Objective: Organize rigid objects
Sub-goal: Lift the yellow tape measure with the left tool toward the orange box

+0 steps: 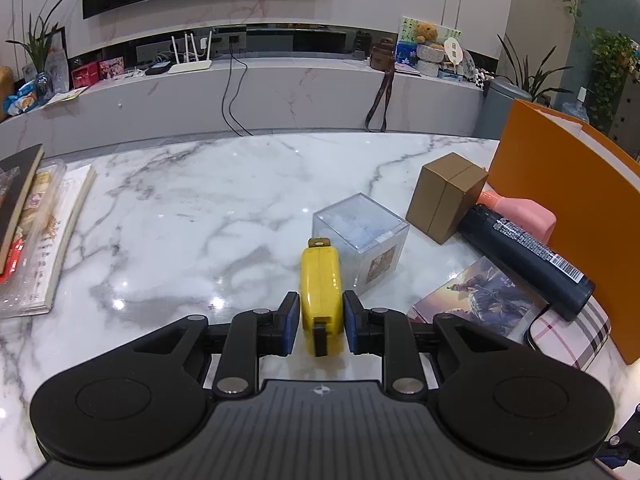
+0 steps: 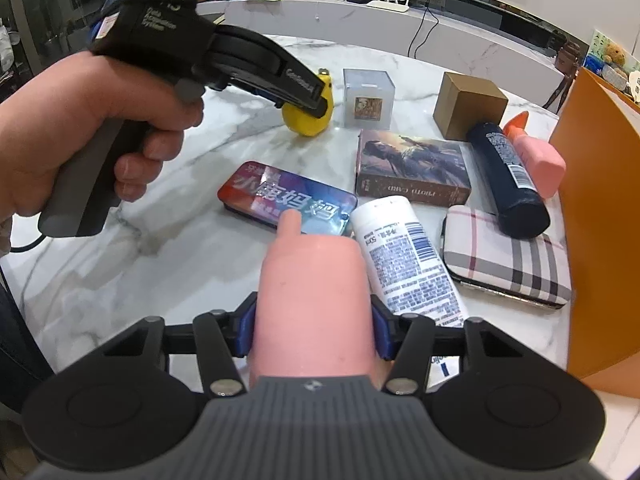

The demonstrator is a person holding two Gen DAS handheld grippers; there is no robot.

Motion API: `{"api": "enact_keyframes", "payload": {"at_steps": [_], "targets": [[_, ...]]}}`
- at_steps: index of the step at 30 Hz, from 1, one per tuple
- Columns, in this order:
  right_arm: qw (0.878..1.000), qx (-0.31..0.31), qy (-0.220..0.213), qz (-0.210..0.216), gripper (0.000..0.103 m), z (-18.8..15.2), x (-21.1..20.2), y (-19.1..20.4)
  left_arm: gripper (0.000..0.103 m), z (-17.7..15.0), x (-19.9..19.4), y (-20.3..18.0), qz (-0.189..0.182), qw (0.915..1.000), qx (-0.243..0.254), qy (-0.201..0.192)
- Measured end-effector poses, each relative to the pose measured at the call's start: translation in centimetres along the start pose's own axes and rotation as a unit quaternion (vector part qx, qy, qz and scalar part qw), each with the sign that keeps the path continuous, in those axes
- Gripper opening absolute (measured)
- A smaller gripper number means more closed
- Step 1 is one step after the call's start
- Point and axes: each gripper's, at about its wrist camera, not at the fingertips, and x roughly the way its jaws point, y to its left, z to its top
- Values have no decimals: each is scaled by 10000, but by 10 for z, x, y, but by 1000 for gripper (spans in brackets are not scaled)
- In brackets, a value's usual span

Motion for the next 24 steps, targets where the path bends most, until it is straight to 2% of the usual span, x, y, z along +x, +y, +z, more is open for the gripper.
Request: {"api": "enact_keyframes", "payload": {"at_steps": [8, 12, 19, 24], "targets": [[9999, -55, -82, 21, 57, 4, 5, 2, 29, -5, 15, 0, 5, 9998, 61, 176], [9999, -87, -98, 17, 57, 4, 6, 2, 23, -5, 15, -4, 136, 9996, 205, 135], [9999, -95, -81, -32, 56, 6, 3, 3, 23, -7, 9, -4, 228, 9993, 288, 106], [9997, 47, -240, -87, 56, 9, -12, 0, 23, -5, -5, -4, 253, 9992, 309, -19]]}}
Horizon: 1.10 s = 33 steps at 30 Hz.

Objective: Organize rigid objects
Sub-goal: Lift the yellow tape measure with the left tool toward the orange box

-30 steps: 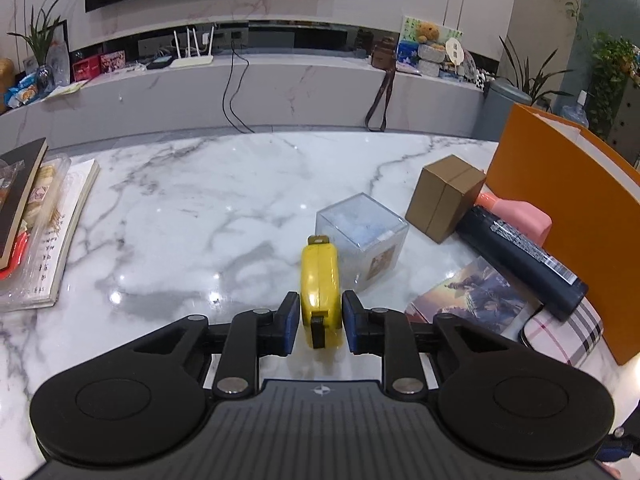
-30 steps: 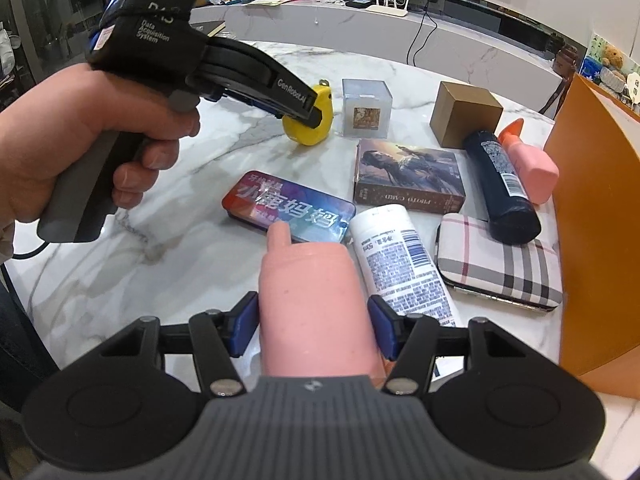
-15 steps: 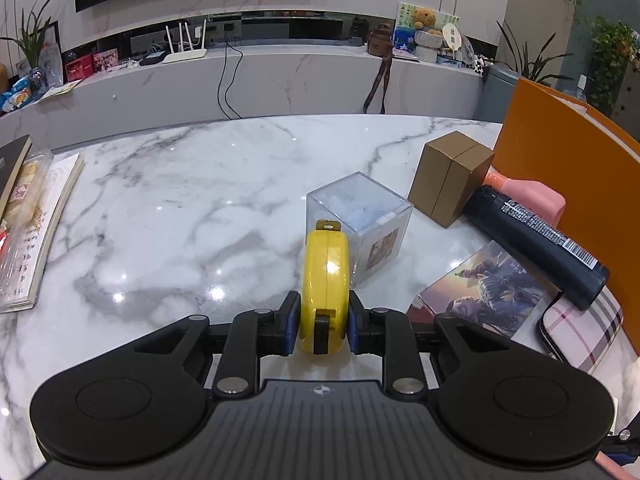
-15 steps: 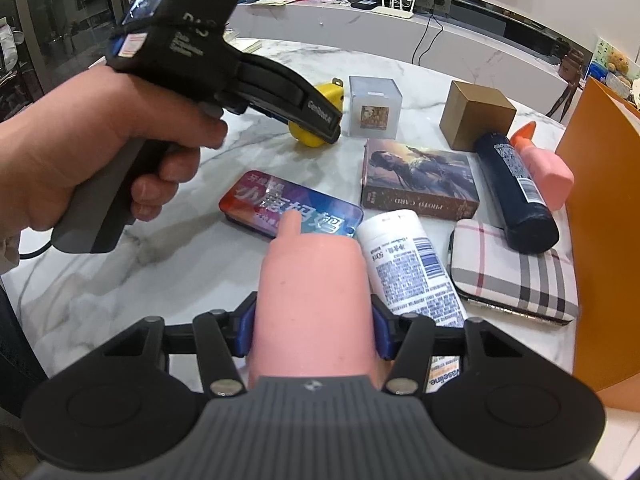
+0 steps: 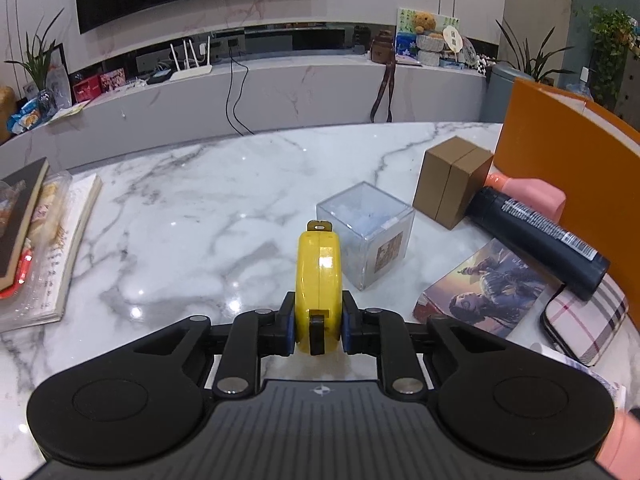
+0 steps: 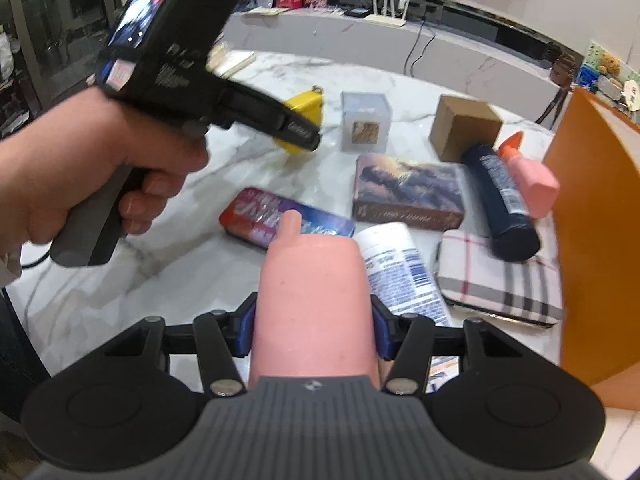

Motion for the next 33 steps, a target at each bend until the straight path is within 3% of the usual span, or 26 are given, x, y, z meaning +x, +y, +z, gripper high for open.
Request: {"api": "enact_keyframes", "payload": {"at_steps": [6, 24, 33], "targets": [[9996, 141, -207, -159, 56, 4, -21, -6, 23, -3, -21, 0, -65, 10000, -43, -58], [9927, 282, -865, -791, 56, 34, -98, -35, 23, 5, -84, -44, -413, 9973, 545, -264], [9840, 546, -1183, -1212, 56, 63, -141, -64, 23, 41, -110, -76, -554, 9944, 761, -488]]}}
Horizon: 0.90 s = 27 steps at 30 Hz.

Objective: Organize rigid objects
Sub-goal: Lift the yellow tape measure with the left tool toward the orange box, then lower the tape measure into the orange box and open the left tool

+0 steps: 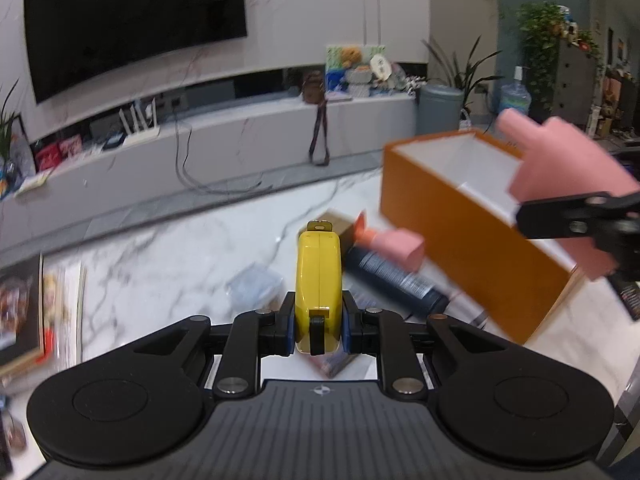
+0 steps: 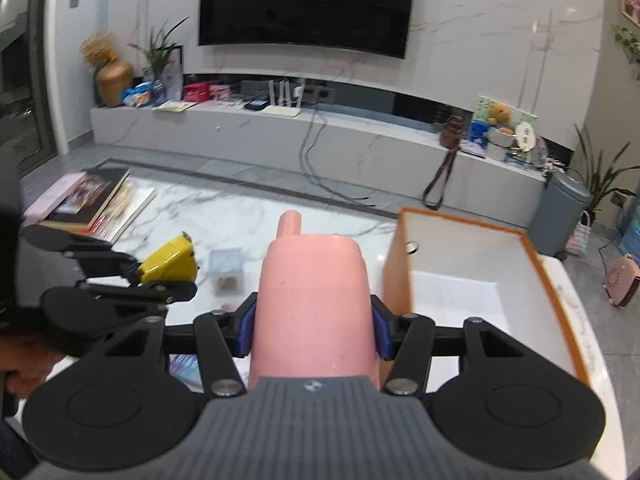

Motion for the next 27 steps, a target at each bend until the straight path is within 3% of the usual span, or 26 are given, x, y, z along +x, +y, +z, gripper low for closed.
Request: {"api": "enact_keyframes", "payload": {"at_steps": [12, 20, 27], "targets": [[9971, 601, 7, -472, 56, 47, 13, -93, 23, 66, 10, -58, -503, 9986, 137, -131], [9932, 861, 475, -617, 56, 21, 26, -158, 23, 81, 47, -116, -1079, 9935, 331, 125], [9901, 941, 760, -716, 56, 4, 41, -191, 23, 85, 79, -147, -1394, 9891, 299, 377]]}}
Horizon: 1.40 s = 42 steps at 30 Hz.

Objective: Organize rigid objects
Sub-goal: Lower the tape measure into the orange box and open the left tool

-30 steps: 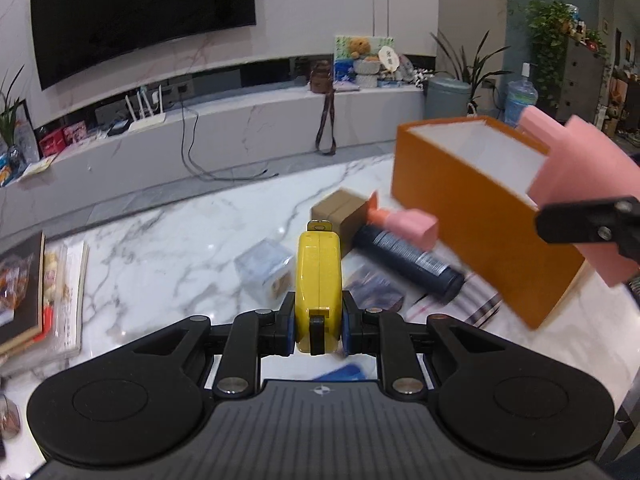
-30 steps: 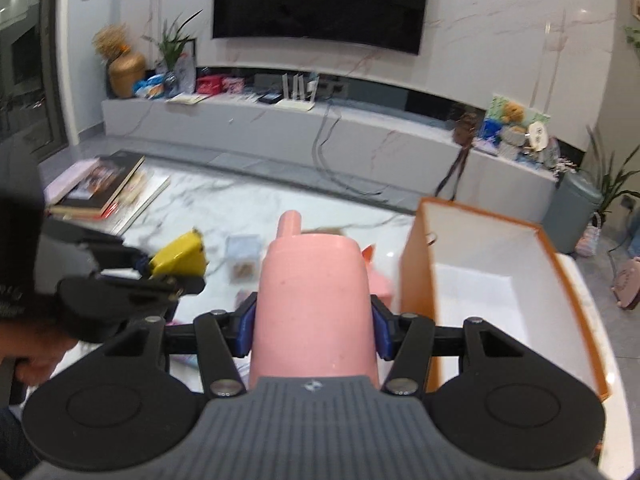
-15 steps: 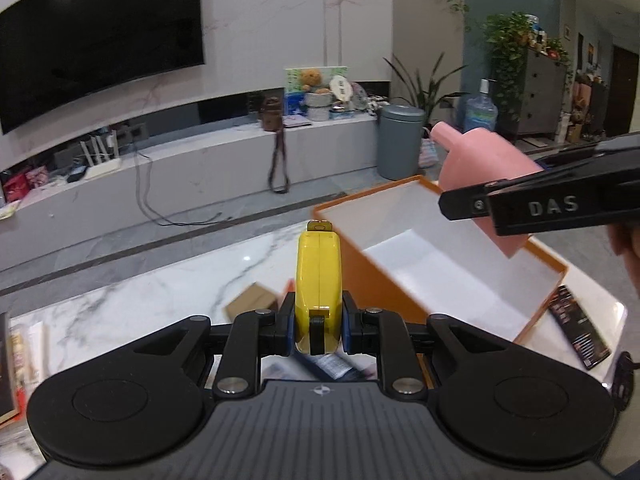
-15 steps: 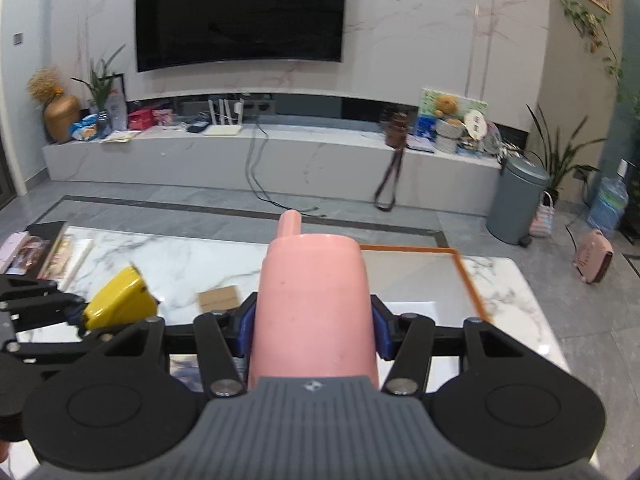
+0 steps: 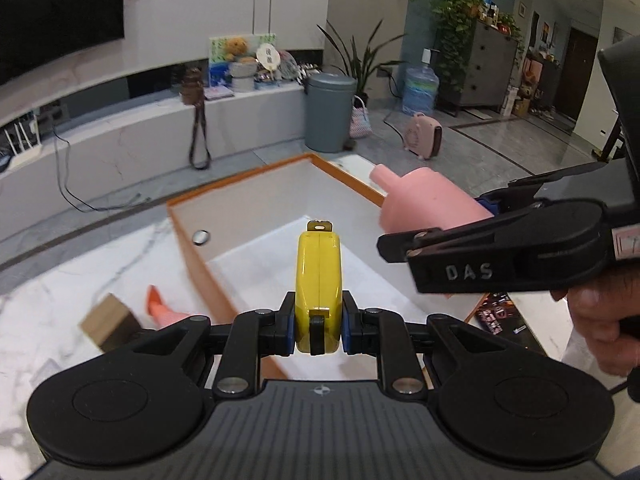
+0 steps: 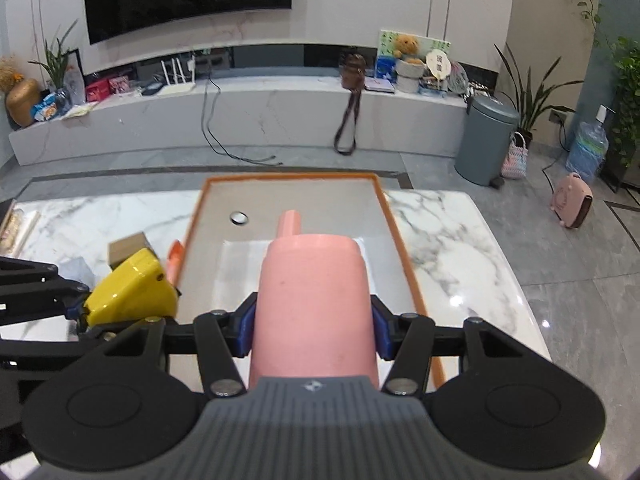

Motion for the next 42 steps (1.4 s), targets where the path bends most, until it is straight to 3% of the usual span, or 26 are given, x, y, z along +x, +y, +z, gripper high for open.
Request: {"api": "enact_keyframes", "payload": {"at_steps": [12, 20, 33, 37, 42], "targets": [[9987, 42, 506, 53, 56, -15, 45, -20, 23, -15, 47, -12, -82, 9973, 161, 706], [9964, -149, 829, 128, 56, -21, 65, -12, 23, -14, 64, -14, -126, 9926, 214, 1191], [9909, -221, 1331, 45, 56, -29, 92, -10, 23, -15, 70, -29, 223, 9851, 841, 1484], [9883, -287, 1500, 39, 56, -33, 100, -10, 23, -13, 73, -31, 113, 9804, 1175, 1581], [9862, -332, 1624, 40, 56, -36, 108, -8, 23, -6, 85, -37, 27, 9684, 1649, 1869]]}}
